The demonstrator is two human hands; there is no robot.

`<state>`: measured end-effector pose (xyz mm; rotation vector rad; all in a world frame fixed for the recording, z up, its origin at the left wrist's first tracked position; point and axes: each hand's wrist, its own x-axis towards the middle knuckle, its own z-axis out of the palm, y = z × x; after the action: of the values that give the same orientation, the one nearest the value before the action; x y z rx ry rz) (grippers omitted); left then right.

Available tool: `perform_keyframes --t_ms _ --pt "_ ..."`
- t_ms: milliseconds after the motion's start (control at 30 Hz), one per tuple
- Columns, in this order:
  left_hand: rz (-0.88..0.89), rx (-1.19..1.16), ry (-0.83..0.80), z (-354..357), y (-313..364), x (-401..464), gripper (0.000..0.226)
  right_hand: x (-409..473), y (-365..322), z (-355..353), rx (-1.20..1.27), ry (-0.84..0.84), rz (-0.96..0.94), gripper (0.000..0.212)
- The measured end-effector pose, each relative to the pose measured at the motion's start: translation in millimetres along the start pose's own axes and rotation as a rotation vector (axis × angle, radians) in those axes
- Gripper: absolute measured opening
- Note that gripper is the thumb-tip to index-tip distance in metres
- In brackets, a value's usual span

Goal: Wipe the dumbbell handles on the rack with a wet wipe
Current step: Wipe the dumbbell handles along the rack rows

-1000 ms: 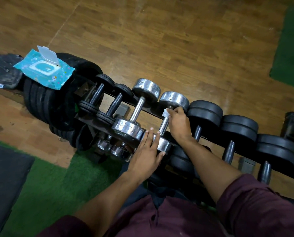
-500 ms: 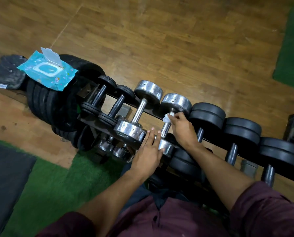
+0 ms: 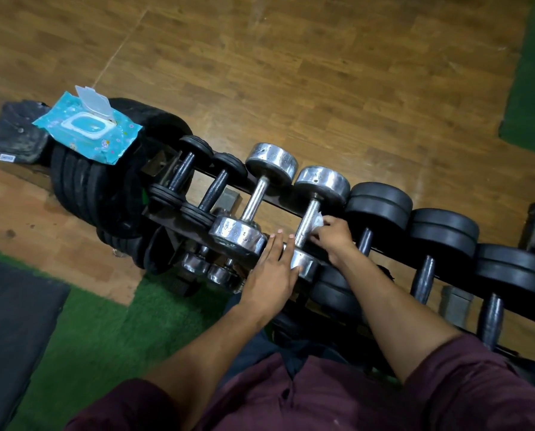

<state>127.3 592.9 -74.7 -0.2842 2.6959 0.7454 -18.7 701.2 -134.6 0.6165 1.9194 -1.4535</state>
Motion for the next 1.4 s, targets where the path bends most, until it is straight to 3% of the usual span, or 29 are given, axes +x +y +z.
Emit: perform_keyframes --t_ms 100,267,433,567,667,767,967,1100,1167,1233,1333,1400 --pt "0.006 -0.004 0.001 0 0 1 0.068 -3 3 -2 0.037 -0.273 0.187 0.038" --pt "0.014 0.012 -0.004 -2 2 1 0.069 13 8 -6 0.082 -0.434 0.326 0.044" --pt "0.02 0.022 -0.001 -2 1 2 0.069 17 -2 -3 0.417 -0.391 0.307 0.061" --pt "0.03 0.038 -0.006 -3 1 2 0.069 25 -5 5 0.606 -0.209 0.31 0.072" --pt "0.021 0.048 -0.016 -3 1 2 0.069 25 -4 10 0.644 -0.087 0.335 0.048" --pt "0.011 0.043 -0.015 -3 0 2 0.069 18 -5 7 0.55 -0.08 0.399 0.021" --pt "0.015 0.034 -0.026 -4 1 2 0.068 4 -3 -5 0.096 -0.261 0.414 0.018" --pt "0.014 0.033 -0.037 -5 2 1 0.068 -2 -5 -19 -0.246 -0.297 0.193 0.019" --pt "0.005 0.045 -0.026 -3 3 1 0.067 -6 -8 -33 -0.317 -0.349 0.085 0.01" --pt "0.012 0.091 -0.014 -1 6 0 0.068 -13 -11 -49 -0.329 -0.354 -0.013 0.015" --pt "0.089 0.161 -0.013 4 18 -5 0.071 -23 -16 -74 -0.389 -0.276 -0.174 0.023" --pt "0.158 0.187 -0.042 10 31 -11 0.072 -25 -14 -91 -0.587 -0.127 -0.328 0.014"
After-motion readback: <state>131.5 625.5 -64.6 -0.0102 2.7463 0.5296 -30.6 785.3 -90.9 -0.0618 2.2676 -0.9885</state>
